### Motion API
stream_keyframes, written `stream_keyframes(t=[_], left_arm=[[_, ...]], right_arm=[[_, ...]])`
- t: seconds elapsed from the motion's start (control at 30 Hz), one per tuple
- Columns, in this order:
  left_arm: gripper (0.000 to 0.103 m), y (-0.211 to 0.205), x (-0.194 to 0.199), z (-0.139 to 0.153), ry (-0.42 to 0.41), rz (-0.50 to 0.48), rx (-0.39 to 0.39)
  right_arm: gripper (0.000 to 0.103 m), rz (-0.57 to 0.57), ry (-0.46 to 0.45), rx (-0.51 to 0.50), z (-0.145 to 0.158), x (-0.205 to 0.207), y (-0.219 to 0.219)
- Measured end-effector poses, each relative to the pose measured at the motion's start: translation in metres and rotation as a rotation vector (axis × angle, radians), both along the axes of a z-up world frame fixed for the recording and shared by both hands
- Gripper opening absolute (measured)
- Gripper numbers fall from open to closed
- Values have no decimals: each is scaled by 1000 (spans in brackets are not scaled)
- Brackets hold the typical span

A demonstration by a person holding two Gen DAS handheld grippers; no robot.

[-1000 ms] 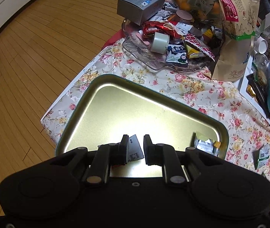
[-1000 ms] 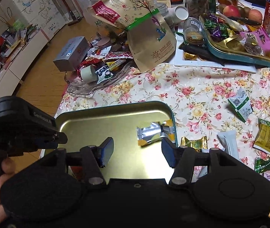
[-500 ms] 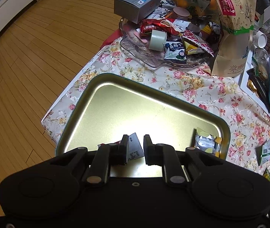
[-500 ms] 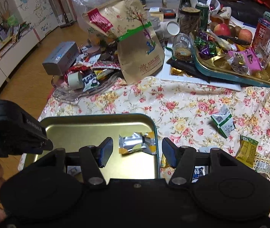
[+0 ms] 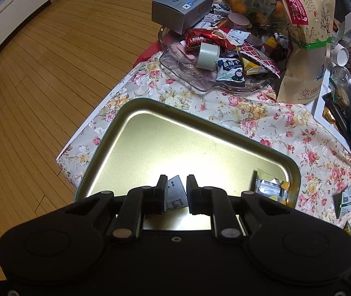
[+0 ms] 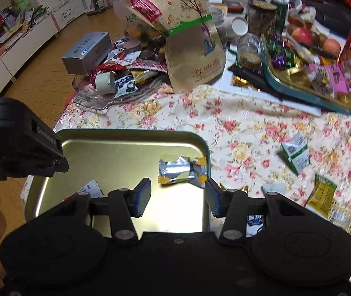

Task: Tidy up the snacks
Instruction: 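Move both grippers back toward the snacks on the tablecloth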

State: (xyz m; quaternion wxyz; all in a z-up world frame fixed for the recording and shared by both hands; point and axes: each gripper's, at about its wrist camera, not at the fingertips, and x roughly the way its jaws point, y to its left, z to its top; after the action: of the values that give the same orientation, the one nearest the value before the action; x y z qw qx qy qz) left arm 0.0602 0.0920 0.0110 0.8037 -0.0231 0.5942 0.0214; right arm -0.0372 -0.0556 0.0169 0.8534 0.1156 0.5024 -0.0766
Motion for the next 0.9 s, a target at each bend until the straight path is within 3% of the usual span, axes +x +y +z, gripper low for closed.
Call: stream_keyframes(t=[0.2, 0.3, 0.37, 0.57, 0.9], left_arm=[[25, -1, -1, 0, -2, -2, 2], [25, -1, 0, 0, -2, -2, 3], [25, -1, 0, 0, -2, -1, 2], [25, -5, -1, 1, 0, -11, -1], [25, -29, -8, 4, -8, -61, 12]], right_arm=[[39, 20, 50, 29, -7, 3, 0], [39, 43, 8, -4, -4, 0, 5], [39, 10, -57, -72, 2, -6, 8], [39, -73, -133, -145, 12, -12, 2], [38, -108, -17, -154, 3, -9, -43]])
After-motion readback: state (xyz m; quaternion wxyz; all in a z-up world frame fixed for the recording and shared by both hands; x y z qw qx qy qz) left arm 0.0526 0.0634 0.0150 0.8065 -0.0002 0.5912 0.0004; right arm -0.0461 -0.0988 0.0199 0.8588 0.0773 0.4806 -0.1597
